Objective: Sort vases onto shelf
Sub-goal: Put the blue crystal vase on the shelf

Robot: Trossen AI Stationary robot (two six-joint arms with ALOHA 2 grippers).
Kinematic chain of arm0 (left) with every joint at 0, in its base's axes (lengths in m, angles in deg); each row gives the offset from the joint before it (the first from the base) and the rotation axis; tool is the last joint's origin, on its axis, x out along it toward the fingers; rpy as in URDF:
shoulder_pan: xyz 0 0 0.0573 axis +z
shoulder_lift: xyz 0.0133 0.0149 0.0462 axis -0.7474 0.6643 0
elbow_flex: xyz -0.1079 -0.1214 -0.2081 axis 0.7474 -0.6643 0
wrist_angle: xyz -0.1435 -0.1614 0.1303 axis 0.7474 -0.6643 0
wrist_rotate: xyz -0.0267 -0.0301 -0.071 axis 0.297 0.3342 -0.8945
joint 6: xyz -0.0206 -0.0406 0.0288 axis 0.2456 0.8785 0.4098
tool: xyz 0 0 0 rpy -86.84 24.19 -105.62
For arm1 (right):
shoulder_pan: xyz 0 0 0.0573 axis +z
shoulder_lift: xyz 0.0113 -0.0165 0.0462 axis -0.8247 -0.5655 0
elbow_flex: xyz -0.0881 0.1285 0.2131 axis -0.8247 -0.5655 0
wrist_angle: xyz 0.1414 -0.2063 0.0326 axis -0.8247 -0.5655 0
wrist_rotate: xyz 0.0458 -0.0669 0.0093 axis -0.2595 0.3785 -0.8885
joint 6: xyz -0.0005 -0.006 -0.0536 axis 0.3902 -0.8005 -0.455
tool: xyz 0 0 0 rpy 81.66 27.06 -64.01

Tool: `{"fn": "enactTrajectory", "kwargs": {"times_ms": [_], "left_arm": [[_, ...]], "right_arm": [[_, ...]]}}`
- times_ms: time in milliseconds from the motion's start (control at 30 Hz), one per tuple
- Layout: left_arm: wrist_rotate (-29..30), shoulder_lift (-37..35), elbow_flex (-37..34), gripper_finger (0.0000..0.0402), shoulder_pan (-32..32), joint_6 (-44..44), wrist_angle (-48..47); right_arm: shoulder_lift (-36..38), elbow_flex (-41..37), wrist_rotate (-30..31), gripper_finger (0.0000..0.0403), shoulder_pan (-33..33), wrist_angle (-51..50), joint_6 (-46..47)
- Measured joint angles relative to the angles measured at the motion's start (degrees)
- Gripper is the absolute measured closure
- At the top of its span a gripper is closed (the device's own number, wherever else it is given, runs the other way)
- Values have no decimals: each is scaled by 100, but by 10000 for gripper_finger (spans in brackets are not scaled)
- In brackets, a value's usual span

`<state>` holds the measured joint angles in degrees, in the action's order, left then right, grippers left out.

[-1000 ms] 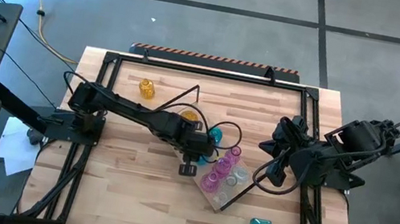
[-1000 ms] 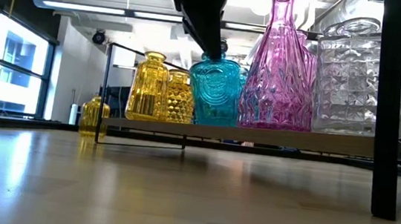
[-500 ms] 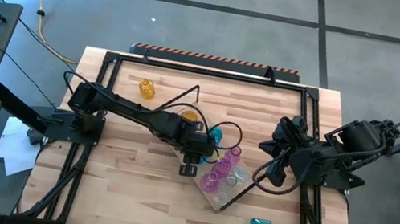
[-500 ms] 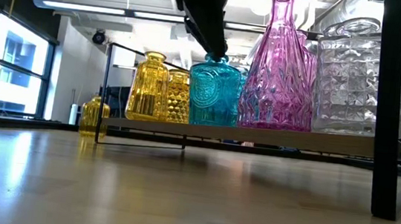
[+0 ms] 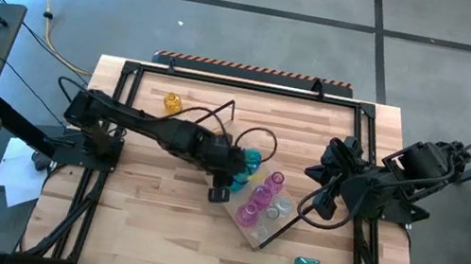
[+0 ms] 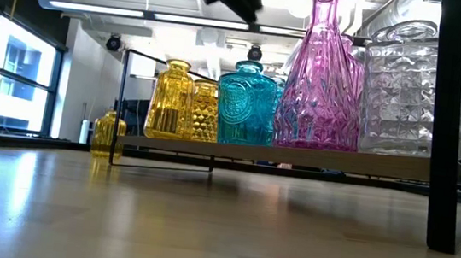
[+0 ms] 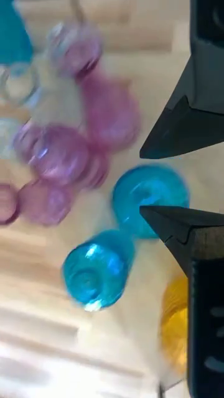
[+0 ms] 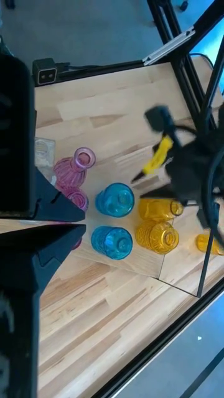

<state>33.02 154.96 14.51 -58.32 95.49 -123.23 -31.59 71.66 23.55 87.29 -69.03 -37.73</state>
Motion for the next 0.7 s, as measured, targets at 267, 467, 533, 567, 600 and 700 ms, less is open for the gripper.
{"fn": "enactTrajectory", "kwargs": {"times_ms": [267,467,533,567,600,700], "left_arm": [[-110,-67,-252,313,-636,-455,-440],[268,-58,-655,382,-781,-681,-333],[299,-54,-730,396,-753,-772,-298],[299,-33,-759,397,-721,-804,-217],[299,-10,-775,396,-687,-822,-152],[284,52,-795,398,-608,-833,-132]], "right_arm": [[0,0,20,403,59,-1,15],[0,0,26,403,59,-1,-23],[0,0,26,403,59,-1,-25],[0,0,26,403,59,-1,-24],[0,0,26,403,59,1,-23],[0,0,26,403,58,-1,5]]}}
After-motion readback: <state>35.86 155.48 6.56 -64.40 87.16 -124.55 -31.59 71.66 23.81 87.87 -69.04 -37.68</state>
